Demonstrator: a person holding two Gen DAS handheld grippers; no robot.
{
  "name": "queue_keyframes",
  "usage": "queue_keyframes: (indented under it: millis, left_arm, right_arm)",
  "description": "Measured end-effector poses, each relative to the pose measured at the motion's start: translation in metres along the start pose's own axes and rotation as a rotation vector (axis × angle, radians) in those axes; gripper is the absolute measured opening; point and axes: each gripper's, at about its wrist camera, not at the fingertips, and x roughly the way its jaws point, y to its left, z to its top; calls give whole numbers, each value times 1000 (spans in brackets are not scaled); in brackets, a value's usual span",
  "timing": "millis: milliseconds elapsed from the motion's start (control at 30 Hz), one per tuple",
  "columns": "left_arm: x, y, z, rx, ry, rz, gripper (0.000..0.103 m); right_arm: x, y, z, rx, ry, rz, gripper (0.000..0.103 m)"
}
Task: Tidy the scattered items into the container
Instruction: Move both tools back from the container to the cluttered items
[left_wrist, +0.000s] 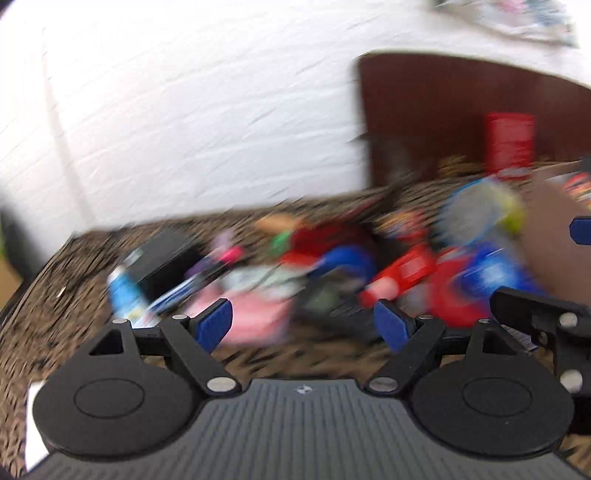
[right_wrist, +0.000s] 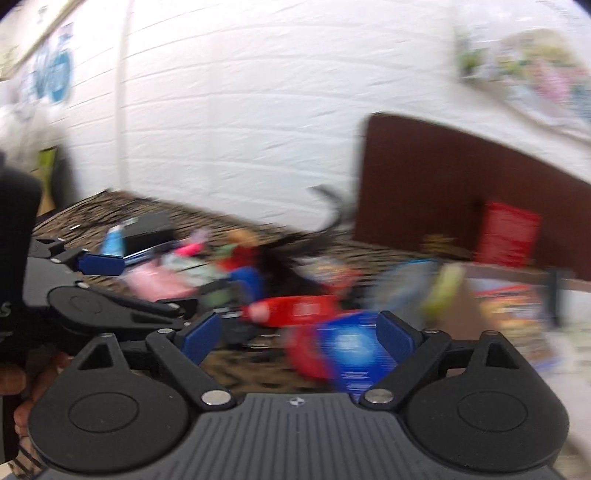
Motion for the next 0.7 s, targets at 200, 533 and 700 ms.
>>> queue_keyframes:
  millis: [200, 533, 700]
  left_arm:
    - [31, 44, -30, -60, 58, 90, 84]
    - [34, 80, -41, -69, 49, 89, 83]
    - [49, 79, -39, -77, 54, 77, 84]
  right_arm:
    - [49, 45, -10, -22, 46, 131, 86]
    - [82, 83, -21, -58, 109, 223, 75]
    - [83, 64, -11, -61, 98, 139, 75]
